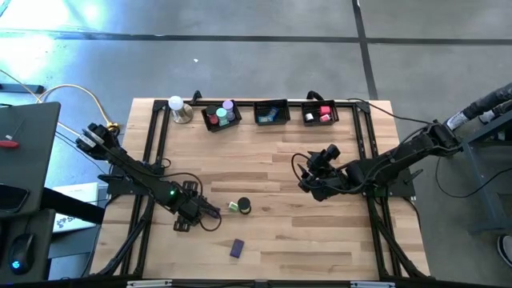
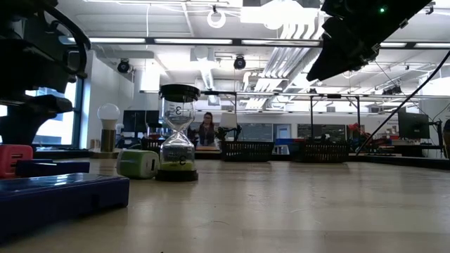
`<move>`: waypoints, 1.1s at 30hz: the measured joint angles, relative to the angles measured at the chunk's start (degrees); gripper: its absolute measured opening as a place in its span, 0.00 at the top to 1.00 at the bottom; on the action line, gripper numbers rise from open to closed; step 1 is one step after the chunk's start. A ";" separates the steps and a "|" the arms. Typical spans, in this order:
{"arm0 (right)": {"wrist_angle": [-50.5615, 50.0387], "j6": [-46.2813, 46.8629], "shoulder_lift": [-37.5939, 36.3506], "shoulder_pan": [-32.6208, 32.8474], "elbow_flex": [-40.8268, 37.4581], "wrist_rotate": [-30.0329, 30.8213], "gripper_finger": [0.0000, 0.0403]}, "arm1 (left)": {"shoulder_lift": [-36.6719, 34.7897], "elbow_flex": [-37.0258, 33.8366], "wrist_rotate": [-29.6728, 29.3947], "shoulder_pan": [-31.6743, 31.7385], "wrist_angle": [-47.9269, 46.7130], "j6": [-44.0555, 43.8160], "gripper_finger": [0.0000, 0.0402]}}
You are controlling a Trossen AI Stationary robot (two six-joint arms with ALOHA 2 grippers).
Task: Pick & Place Office items
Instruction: Put the pink charger adapter into the right black bin
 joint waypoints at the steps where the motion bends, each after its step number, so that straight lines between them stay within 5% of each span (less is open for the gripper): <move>1: 0.00 -0.01 0.00 0.00 0.00 0.00 0.36 | 0.01 0.00 0.00 0.00 0.09 0.01 0.39; 11: 0.03 -0.03 0.01 0.01 0.00 -0.09 0.36 | 0.04 -0.04 -0.43 0.00 0.67 0.02 0.64; 21: 5.40 -0.69 0.01 0.00 0.00 -0.43 0.36 | -0.72 1.21 -2.57 0.20 -4.63 1.01 0.64; 33: 22.69 -16.58 0.00 0.01 0.00 -12.05 0.36 | -7.81 16.30 -18.19 -0.10 -17.65 1.60 0.64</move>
